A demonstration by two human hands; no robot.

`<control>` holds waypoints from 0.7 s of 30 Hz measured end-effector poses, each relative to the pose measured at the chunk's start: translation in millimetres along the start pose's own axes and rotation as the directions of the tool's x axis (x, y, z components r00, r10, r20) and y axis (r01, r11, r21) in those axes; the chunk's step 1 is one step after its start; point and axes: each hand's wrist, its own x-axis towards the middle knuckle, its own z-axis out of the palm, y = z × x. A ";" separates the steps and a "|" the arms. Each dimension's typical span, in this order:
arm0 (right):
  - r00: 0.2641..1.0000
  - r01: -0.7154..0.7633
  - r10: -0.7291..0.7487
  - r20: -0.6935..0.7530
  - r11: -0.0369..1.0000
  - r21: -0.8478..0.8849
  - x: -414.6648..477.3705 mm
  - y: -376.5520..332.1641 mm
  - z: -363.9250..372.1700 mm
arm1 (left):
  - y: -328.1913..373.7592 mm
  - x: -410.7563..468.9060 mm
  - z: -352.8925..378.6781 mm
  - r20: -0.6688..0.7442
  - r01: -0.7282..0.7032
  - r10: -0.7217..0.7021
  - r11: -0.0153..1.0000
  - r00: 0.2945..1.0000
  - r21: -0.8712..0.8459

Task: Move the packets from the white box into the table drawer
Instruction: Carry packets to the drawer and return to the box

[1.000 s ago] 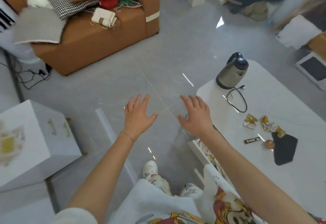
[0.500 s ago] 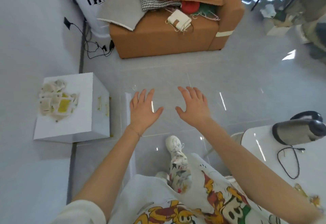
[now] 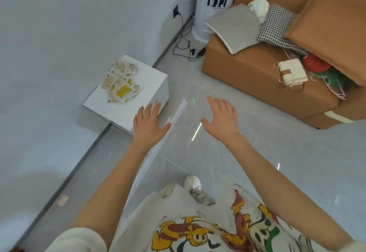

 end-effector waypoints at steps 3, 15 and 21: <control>0.994 0.102 -0.101 0.043 0.994 -0.033 45.2 -18.8 -1.6 | -29.8 12.7 -12.9 -0.054 0.156 -0.157 0.987 0.986 -0.032; 0.922 0.366 -0.342 0.179 0.922 -0.123 222.5 -135.3 36.2 | -144.8 107.3 -50.6 -0.141 0.443 -0.461 0.885 0.876 -0.140; 0.910 0.393 -0.373 0.182 0.916 -0.085 301.8 -181.2 58.9 | -192.1 159.1 -59.6 -0.056 0.526 -0.544 0.829 0.837 -0.191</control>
